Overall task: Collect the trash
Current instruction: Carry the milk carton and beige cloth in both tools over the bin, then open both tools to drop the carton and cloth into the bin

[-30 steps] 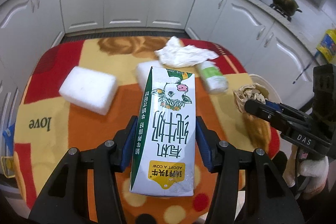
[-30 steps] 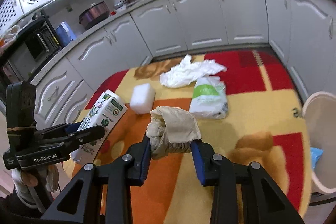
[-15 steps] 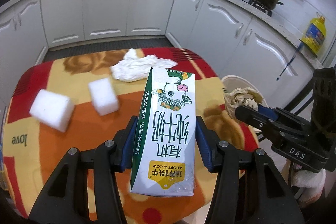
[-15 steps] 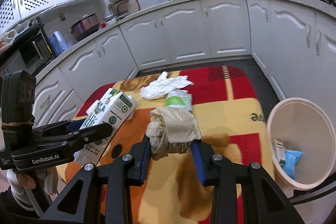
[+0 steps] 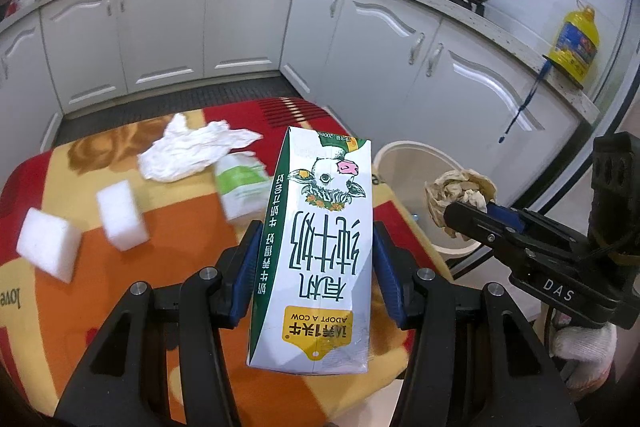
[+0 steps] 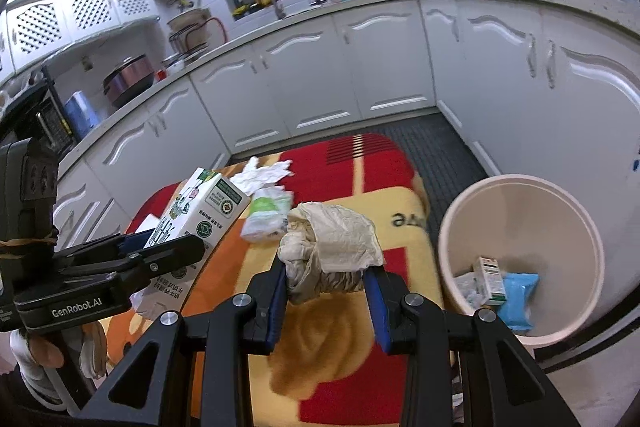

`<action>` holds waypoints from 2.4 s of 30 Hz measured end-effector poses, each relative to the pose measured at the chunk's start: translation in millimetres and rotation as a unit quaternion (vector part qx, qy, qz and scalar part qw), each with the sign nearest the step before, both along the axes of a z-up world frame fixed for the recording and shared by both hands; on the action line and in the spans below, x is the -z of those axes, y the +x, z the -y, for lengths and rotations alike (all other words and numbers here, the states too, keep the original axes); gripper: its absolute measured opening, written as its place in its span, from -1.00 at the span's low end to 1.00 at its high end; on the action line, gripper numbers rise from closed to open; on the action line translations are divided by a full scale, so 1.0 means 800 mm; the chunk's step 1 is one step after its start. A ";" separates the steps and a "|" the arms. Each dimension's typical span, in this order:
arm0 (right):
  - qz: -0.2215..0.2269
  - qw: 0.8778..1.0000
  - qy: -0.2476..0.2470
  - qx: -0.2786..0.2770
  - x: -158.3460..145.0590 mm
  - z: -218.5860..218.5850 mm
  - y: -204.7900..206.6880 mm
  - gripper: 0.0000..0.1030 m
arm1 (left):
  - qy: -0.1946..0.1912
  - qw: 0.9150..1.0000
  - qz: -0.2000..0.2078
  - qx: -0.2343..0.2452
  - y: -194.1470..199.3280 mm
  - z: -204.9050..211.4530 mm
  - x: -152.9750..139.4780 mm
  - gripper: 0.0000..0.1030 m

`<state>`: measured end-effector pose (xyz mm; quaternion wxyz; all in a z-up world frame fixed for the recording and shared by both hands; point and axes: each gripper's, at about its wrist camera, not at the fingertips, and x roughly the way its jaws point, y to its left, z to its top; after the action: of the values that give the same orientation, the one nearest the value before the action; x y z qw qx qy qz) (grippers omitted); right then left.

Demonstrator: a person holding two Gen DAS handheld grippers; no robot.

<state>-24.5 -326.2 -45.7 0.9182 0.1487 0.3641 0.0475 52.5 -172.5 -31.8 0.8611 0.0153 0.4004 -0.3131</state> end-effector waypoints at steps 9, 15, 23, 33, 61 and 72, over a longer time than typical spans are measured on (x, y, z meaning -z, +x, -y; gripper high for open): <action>-0.003 0.999 -0.002 0.032 0.002 0.035 -0.014 -0.34 | 0.003 1.000 0.003 0.028 -0.001 0.048 -0.002 -0.01; -0.008 0.999 0.000 0.049 0.005 0.054 -0.020 -0.34 | 0.007 0.999 0.004 0.046 0.001 0.078 -0.001 -0.01; -0.013 0.998 0.001 0.068 0.010 0.079 -0.025 -0.34 | 0.012 0.998 -0.003 0.063 0.005 0.113 0.006 -0.01; -0.023 0.995 0.003 0.093 0.019 0.111 -0.031 -0.34 | 0.017 0.997 -0.016 0.079 0.012 0.149 0.021 -0.01; -0.092 0.984 0.009 0.153 0.096 0.189 -0.016 -0.34 | 0.033 0.990 -0.072 0.114 0.045 0.264 0.089 -0.01; -0.120 0.979 0.014 0.164 0.128 0.210 -0.006 -0.34 | 0.037 0.990 -0.078 0.110 0.056 0.277 0.104 -0.01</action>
<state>-29.5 -494.4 -147.9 0.8609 0.2239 0.4416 -0.1173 97.4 -394.0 -114.9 0.7866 0.0666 0.4731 -0.3911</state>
